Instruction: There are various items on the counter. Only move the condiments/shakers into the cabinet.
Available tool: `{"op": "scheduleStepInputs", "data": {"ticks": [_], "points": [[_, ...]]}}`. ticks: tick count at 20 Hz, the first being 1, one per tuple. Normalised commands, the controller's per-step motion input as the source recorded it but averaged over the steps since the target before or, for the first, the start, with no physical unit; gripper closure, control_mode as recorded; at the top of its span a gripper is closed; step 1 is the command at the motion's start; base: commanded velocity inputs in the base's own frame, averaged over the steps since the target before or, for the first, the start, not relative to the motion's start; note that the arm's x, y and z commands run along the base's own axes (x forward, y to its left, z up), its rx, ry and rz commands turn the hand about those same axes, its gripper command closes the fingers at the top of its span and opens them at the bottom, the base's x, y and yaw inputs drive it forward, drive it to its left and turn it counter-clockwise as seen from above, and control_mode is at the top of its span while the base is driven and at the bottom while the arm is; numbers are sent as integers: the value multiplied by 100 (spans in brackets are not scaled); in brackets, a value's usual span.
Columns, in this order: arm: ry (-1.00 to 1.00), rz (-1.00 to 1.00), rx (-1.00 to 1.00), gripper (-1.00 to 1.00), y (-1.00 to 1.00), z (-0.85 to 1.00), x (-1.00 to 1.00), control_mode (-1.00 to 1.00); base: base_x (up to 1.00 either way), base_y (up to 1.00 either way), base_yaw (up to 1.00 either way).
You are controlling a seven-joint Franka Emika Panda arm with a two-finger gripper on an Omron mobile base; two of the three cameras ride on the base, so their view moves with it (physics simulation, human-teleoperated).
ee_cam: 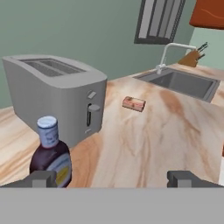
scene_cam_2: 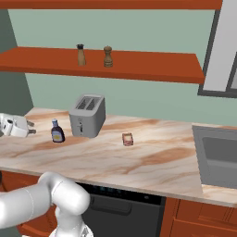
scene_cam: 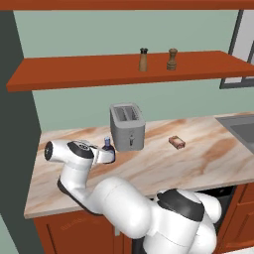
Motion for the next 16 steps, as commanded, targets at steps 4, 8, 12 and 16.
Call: {"op": "scheduleStepInputs", "data": {"ticks": [4,8,12,16], "points": [[0,0,0,-100,0,-6,13,-100,0,0,0],[0,0,0,-100,0,-8,15,-100,0,0,0],[0,0,0,-100,0,-9,15,-100,0,0,0],[0,0,0,-100,-1,-7,9,-100,0,0,0]]}}
